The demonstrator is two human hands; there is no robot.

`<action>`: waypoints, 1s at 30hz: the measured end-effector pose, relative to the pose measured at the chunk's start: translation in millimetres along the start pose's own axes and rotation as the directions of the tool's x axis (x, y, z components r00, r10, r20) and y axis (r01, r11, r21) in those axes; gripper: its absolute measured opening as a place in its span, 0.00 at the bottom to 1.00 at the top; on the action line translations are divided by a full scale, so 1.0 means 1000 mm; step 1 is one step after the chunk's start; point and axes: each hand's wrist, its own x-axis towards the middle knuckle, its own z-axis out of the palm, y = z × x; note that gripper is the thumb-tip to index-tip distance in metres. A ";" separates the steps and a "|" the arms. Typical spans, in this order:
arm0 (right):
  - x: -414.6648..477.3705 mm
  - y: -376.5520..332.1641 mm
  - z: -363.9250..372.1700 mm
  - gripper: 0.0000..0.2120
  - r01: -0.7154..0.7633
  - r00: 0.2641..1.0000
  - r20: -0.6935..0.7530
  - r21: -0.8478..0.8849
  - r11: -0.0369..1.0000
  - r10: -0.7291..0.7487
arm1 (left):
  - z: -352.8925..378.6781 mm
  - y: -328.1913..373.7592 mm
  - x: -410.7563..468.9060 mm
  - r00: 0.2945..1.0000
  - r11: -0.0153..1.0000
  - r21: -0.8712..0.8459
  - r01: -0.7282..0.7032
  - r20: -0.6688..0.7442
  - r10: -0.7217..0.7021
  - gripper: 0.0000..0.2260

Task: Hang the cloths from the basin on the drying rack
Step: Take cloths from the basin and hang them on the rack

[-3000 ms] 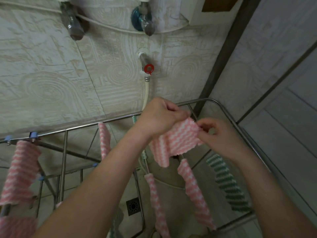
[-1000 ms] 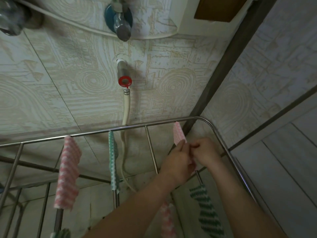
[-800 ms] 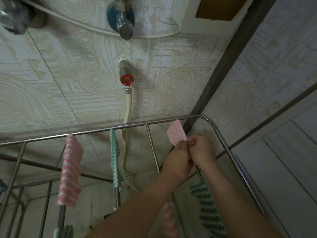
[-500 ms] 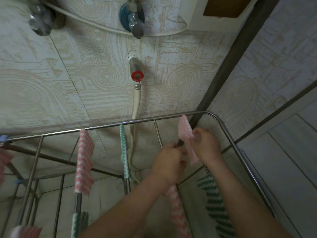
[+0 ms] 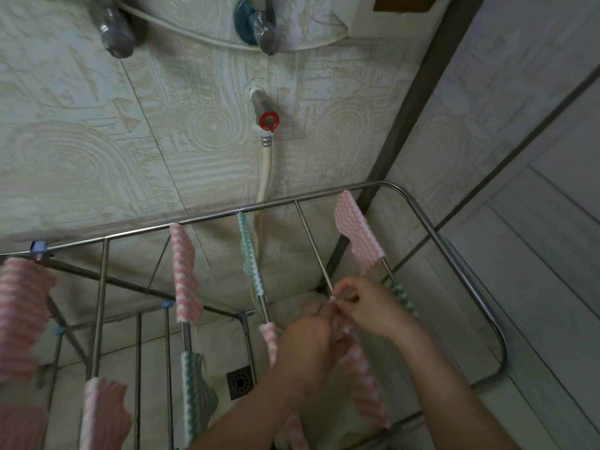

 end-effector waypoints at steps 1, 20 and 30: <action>-0.003 0.001 0.004 0.04 -0.002 0.999 -0.043 0.021 1.000 0.003 | -0.001 0.000 -0.001 1.000 1.000 -0.020 -0.002 -0.002 0.002 0.26; -0.157 -0.070 0.076 0.07 0.030 0.787 -0.595 0.304 0.952 0.165 | -0.064 -0.036 -0.109 0.955 0.926 -0.240 -0.292 -0.133 0.267 0.07; -0.278 -0.084 0.138 0.09 -0.046 0.596 -0.667 0.528 0.848 0.448 | -0.071 0.003 -0.210 0.840 0.827 -0.327 -0.457 0.149 0.522 0.08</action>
